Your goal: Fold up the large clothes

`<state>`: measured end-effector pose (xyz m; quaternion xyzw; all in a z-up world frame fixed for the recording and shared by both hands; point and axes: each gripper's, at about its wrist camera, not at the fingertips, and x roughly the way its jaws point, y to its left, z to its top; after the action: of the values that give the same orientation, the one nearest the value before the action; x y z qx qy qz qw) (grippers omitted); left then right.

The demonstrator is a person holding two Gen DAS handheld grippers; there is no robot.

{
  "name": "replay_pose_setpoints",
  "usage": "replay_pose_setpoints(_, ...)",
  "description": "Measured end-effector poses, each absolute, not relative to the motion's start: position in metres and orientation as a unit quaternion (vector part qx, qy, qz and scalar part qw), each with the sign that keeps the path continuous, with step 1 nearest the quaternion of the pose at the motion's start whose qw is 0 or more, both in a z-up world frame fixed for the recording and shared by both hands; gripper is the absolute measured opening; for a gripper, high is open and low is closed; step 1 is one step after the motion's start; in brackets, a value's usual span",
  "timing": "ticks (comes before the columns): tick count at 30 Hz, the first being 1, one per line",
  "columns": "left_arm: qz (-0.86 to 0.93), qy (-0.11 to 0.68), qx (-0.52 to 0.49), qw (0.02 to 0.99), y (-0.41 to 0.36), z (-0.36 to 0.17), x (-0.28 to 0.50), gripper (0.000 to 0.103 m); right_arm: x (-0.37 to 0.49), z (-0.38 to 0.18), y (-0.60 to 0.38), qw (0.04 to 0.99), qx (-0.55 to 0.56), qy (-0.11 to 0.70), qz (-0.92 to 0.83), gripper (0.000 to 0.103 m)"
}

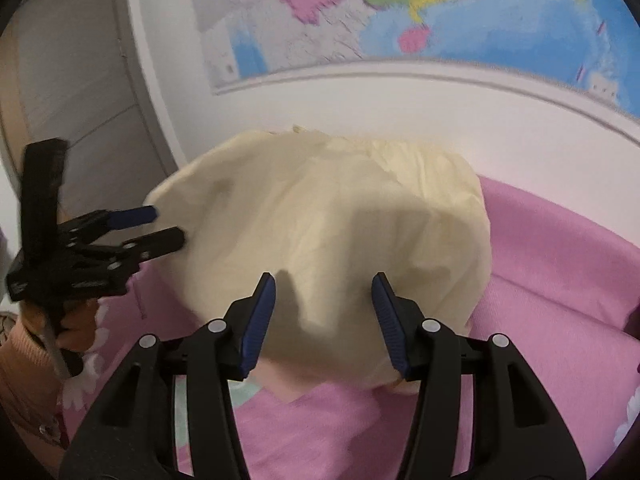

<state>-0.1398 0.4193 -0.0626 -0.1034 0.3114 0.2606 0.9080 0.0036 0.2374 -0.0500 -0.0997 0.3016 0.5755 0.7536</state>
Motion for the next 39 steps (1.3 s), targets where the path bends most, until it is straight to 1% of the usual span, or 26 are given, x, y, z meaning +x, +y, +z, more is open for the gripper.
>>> replay_pose_setpoints(3, 0.256, 0.306, -0.117, 0.909, 0.416, -0.063, -0.145, 0.087, -0.016, -0.051, 0.23, 0.753, -0.126, 0.285, 0.579, 0.049)
replay_pose_setpoints(8, 0.267, 0.325, -0.113, 0.9, 0.411, -0.078, -0.136, 0.089, -0.022, -0.074, 0.245, 0.746, -0.16, 0.309, 0.568, 0.049)
replay_pose_setpoints(9, 0.268, 0.325, -0.108, 0.901, 0.411, -0.08, -0.134, 0.092, -0.019, -0.075, 0.247, 0.744, -0.159, 0.319, 0.565, 0.049)
replay_pose_setpoints(14, 0.28, 0.328, -0.106, 0.896, 0.409, -0.083, -0.136, 0.092, -0.029, -0.071, 0.242, 0.743, -0.168, 0.32, 0.564, 0.05)
replay_pose_setpoints(18, 0.285, 0.326, -0.108, 0.895, 0.403, -0.078, -0.144, 0.092, -0.028, -0.067, 0.228, 0.737, -0.146, 0.337, 0.567, 0.05)
replay_pose_setpoints(23, 0.276, 0.319, -0.093, 0.902, 0.383, -0.075, -0.155, 0.092, -0.029, -0.056, 0.207, 0.747, -0.119, 0.331, 0.564, 0.051)
replay_pose_setpoints(27, 0.274, 0.31, -0.105, 0.904, 0.372, -0.076, -0.162, 0.095, -0.031, -0.049, 0.206, 0.748, -0.112, 0.33, 0.565, 0.051)
replay_pose_setpoints(29, 0.276, 0.305, -0.118, 0.904, 0.365, -0.076, -0.167, 0.096, -0.035, -0.046, 0.2, 0.749, -0.108, 0.327, 0.566, 0.053)
replay_pose_setpoints(35, 0.282, 0.293, -0.118, 0.906, 0.34, -0.077, -0.183, 0.096, -0.047, -0.039, 0.181, 0.755, -0.09, 0.319, 0.565, 0.066)
replay_pose_setpoints(38, 0.285, 0.285, -0.125, 0.907, 0.332, -0.075, -0.191, 0.096, -0.055, -0.037, 0.172, 0.761, -0.094, 0.309, 0.562, 0.075)
replay_pose_setpoints(39, 0.287, 0.281, -0.126, 0.907, 0.329, -0.074, -0.194, 0.096, -0.058, -0.037, 0.169, 0.764, -0.093, 0.306, 0.56, 0.08)
